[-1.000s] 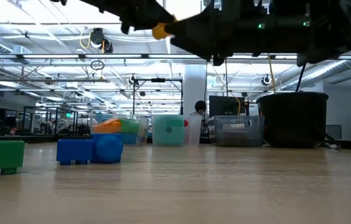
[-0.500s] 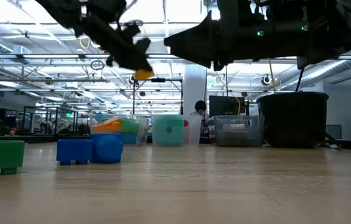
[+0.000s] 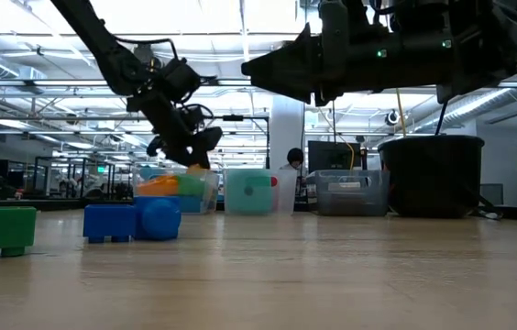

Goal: Pick & Place Toys
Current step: Put the yellow game piece into the left transparent bin, then put the dark green game piece into the left transparent bin

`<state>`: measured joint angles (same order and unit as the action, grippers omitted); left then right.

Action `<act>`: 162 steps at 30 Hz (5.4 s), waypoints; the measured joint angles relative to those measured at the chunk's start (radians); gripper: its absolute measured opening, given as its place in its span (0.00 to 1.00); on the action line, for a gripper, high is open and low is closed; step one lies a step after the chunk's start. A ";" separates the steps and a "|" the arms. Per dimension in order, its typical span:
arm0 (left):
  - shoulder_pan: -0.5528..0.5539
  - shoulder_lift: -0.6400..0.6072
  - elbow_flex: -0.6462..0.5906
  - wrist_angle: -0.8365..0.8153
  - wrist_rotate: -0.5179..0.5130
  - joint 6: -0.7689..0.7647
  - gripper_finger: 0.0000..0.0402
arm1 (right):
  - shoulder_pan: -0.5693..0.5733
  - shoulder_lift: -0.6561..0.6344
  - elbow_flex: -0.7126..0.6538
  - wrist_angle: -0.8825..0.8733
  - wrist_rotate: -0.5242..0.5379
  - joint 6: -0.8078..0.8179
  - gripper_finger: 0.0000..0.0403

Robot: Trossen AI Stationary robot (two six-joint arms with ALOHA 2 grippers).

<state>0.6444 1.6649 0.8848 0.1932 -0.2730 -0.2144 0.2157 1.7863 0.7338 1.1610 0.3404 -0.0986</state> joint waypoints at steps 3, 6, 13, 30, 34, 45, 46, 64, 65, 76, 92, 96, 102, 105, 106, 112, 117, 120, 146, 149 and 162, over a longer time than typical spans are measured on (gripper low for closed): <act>0.015 0.013 0.000 -0.008 -0.008 -0.016 0.38 | 0.000 0.000 0.000 0.000 0.000 0.000 0.48; 0.018 0.014 0.000 -0.008 -0.004 -0.005 0.38 | 0.000 0.000 0.000 -0.004 0.000 0.000 0.48; 0.006 0.014 0.000 -0.038 0.006 0.031 0.48 | 0.000 0.000 0.000 -0.016 0.000 0.000 0.48; -0.118 -0.452 0.002 -0.524 0.232 0.075 0.64 | 0.000 0.000 0.000 -0.031 0.001 0.000 0.48; -0.287 -0.559 0.002 -0.656 0.330 0.049 0.64 | 0.000 0.000 0.000 -0.030 0.001 0.000 0.48; -0.996 -0.562 0.001 -0.692 0.337 0.030 0.61 | 0.000 0.000 0.000 -0.029 -0.001 0.011 0.48; -1.051 -0.545 0.001 -0.692 0.320 0.043 0.61 | 0.001 0.000 0.000 -0.029 -0.001 0.011 0.48; -1.300 -0.127 0.000 -0.540 0.123 0.214 0.61 | 0.002 0.000 0.000 -0.029 -0.003 0.013 0.48; -1.298 -0.110 0.000 -0.535 0.118 0.214 0.61 | 0.002 0.000 0.000 -0.029 -0.003 0.013 0.48; -1.248 0.030 0.000 -0.517 0.115 0.239 0.61 | 0.002 0.000 0.000 -0.029 -0.003 0.034 0.48; -1.221 0.066 0.002 -0.491 0.156 0.296 0.55 | 0.002 0.000 0.000 -0.029 -0.003 0.034 0.48; -1.214 0.066 0.002 -0.488 0.177 0.277 0.42 | 0.002 0.000 0.000 -0.029 -0.003 0.034 0.48; -1.206 0.068 0.002 -0.476 0.190 0.218 0.37 | 0.002 0.000 0.000 -0.029 -0.003 0.034 0.48; -1.206 0.068 0.002 -0.475 0.190 0.195 0.39 | 0.002 0.000 0.000 -0.029 -0.003 0.034 0.48; -1.206 0.065 0.003 -0.477 0.194 0.191 0.39 | 0.002 0.000 0.000 -0.029 -0.003 0.034 0.48; -1.196 -0.034 0.009 -0.482 0.187 0.150 0.37 | 0.002 0.000 0.000 -0.029 -0.003 0.034 0.48; -1.159 -0.183 0.009 -0.485 0.160 0.097 0.37 | 0.002 0.000 0.000 -0.029 -0.003 0.034 0.48; -1.128 -0.296 0.009 -0.503 0.105 0.052 0.37 | 0.002 0.000 0.000 -0.029 -0.003 0.034 0.48; -0.226 -0.564 -0.016 -0.554 -0.009 0.154 0.37 | 0.002 0.000 0.000 -0.029 -0.004 0.035 0.48; -0.137 -0.493 -0.025 -0.528 0.041 0.154 0.37 | 0.002 0.000 0.000 -0.029 -0.004 0.035 0.48; 0.095 -0.136 -0.027 -0.344 0.197 0.128 0.37 | 0.002 0.000 0.000 -0.030 -0.005 0.035 0.48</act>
<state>0.7394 1.5286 0.8581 -0.1504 -0.0762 -0.0861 0.2179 1.7863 0.7338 1.1311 0.3351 -0.0641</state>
